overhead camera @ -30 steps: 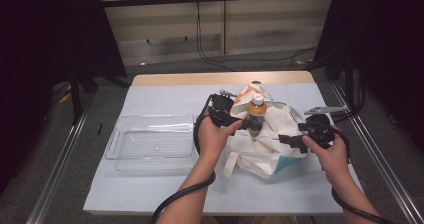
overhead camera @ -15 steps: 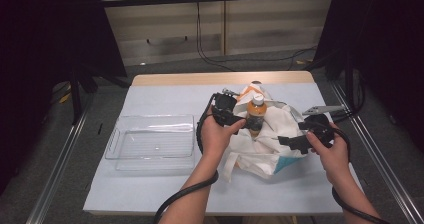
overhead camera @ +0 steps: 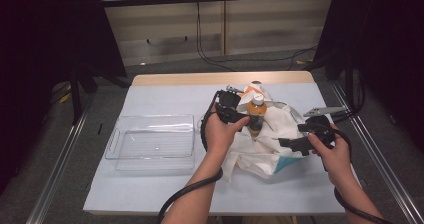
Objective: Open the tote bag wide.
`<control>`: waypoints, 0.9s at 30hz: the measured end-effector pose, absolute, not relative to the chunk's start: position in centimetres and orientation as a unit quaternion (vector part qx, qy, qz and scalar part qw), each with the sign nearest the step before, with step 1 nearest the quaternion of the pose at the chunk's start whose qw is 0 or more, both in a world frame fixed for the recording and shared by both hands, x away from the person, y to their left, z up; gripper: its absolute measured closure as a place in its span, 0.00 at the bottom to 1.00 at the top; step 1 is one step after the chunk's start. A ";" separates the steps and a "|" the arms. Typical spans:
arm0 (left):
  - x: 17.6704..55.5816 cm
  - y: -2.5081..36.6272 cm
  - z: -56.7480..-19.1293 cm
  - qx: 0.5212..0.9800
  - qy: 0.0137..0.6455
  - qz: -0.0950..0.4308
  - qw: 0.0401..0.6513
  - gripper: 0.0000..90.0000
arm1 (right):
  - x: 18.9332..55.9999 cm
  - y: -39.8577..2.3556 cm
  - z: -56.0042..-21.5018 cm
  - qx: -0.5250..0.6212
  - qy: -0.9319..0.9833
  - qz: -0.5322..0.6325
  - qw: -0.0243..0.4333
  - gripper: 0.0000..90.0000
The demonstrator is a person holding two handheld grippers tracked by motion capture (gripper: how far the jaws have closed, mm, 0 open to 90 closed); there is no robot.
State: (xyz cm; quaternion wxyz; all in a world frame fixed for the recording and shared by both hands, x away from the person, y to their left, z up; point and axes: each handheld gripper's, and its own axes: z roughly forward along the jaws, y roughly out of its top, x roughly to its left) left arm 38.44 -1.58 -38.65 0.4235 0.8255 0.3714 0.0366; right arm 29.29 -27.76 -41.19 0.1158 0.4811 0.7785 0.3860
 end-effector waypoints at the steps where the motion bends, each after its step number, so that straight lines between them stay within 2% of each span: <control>1: 38.6 -1.5 -38.6 0.830 0.366 0.036 0.420 0.13 | 29.2 -27.7 -41.2 0.478 0.779 0.388 0.118 0.02; 27: 39.2 -3.1 -37.7 0.829 0.356 0.029 0.430 0.13 | 29.1 -27.7 -40.9 0.475 0.781 0.388 0.121 0.02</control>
